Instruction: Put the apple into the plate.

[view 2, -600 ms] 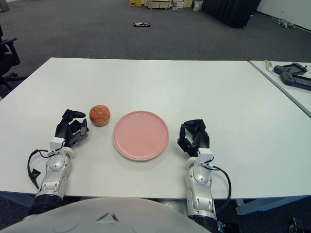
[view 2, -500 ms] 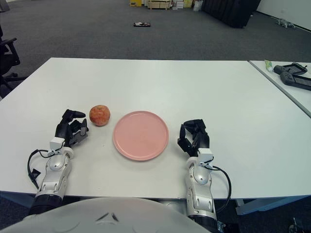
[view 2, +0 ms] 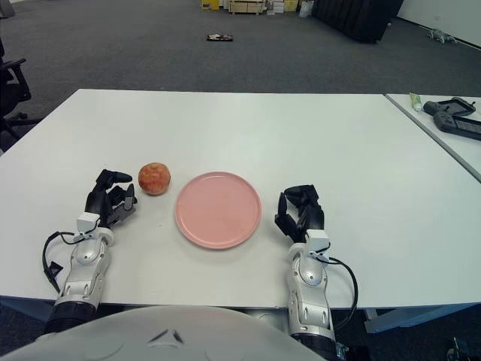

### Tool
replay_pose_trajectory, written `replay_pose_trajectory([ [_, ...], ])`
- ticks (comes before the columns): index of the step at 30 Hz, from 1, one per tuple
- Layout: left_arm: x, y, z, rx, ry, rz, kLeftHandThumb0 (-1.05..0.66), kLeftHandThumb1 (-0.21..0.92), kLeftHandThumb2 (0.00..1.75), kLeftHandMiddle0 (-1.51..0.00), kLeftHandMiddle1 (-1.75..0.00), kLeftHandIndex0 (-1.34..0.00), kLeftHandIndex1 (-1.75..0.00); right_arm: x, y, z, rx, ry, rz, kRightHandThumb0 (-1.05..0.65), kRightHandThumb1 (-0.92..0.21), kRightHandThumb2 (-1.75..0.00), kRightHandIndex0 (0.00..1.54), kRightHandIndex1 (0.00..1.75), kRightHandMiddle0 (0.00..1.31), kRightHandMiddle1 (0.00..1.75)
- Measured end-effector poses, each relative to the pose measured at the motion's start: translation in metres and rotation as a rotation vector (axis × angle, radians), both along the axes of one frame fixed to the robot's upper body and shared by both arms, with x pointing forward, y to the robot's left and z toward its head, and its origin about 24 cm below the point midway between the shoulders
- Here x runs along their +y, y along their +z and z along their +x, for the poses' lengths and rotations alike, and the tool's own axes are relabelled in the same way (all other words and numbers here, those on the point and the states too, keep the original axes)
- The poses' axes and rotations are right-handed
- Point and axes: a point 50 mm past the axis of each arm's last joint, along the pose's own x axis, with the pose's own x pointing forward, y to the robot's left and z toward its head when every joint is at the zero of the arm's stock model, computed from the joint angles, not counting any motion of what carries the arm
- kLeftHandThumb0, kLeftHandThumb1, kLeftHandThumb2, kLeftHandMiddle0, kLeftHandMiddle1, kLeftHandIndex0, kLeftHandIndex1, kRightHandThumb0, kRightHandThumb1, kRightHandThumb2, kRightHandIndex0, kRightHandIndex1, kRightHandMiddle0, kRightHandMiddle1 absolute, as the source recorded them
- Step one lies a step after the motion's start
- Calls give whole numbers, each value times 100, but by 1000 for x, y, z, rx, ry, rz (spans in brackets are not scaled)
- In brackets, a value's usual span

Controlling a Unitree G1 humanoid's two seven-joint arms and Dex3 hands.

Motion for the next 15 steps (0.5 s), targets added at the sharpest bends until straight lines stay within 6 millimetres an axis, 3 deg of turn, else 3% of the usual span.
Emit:
replay_pose_trajectory([
  [9, -8, 15, 2, -56, -11, 50, -40, 61, 95, -80, -175, -39, -175, 0, 0, 0, 0, 1, -1, -37, -73, -80, 55, 122, 31, 175],
  [15, -12, 29, 4, -122, -9, 170, -40, 61, 95, -81, -175, -39, -175, 1, 0, 0, 0, 1, 1, -37, -72, -80, 55, 122, 31, 175],
])
